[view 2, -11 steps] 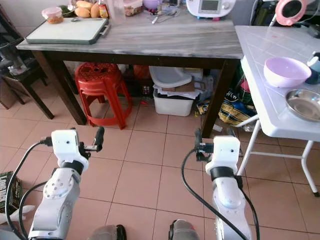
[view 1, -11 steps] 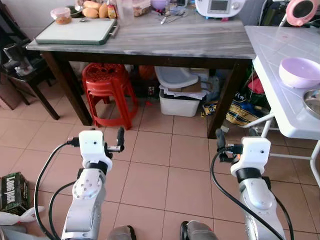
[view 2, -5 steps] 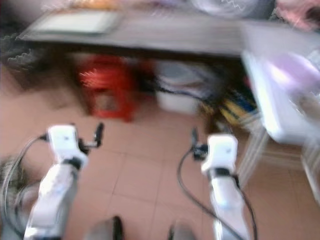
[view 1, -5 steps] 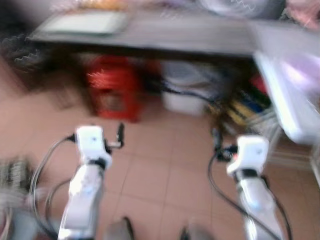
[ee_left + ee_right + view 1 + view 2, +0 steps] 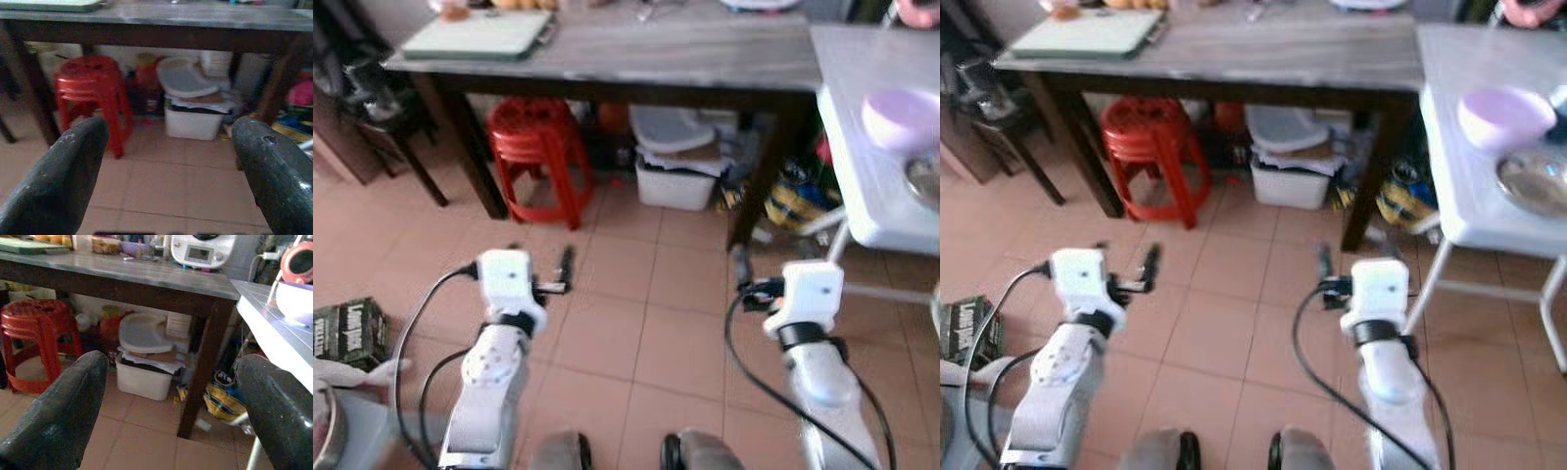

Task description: Setting the table

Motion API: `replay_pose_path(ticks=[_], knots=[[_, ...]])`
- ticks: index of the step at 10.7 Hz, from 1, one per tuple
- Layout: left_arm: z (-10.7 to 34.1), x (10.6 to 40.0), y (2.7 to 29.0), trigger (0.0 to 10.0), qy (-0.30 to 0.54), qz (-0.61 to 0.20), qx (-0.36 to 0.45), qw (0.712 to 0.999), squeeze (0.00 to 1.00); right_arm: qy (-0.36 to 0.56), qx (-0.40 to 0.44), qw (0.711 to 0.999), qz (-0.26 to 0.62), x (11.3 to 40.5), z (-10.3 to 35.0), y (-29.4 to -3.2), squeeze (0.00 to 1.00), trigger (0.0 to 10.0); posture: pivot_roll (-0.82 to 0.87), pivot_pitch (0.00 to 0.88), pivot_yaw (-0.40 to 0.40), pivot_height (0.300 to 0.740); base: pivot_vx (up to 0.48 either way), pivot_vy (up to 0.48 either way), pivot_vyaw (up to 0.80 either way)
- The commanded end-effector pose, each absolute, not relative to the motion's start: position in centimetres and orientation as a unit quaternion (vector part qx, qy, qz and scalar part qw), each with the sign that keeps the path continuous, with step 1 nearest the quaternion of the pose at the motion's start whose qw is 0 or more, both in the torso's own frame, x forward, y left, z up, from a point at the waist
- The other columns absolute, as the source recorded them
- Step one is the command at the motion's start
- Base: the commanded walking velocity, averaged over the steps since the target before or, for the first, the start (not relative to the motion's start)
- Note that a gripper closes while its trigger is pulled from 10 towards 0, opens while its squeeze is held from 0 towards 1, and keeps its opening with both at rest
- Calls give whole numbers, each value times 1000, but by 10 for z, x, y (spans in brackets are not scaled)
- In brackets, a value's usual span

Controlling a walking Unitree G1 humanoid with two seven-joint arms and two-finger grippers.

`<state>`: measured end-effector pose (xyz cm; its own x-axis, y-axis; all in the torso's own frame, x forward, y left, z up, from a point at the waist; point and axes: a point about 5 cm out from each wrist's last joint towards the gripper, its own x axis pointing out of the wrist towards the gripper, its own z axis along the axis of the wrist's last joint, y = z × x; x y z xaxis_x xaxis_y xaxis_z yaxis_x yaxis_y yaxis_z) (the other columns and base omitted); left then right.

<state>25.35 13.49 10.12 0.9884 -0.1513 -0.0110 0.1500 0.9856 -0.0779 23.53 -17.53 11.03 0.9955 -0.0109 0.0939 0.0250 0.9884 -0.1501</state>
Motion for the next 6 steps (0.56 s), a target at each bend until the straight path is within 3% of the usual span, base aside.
replay_pose_path(ticks=[1, 6], knots=[[105, 252, 138, 10000, -2, -79, -37, 996, 0, -49, -68, 996, -5, 238, 111, -171, 0, 10000, -44, 101, 49, 740, 345, 0, 0], [107, 252, 134, 10000, -8, -97, -44, 994, 0, -47, -65, 997, -4, 239, 110, -171, 0, 10000, -44, 106, 50, 740, 467, 0, 0]])
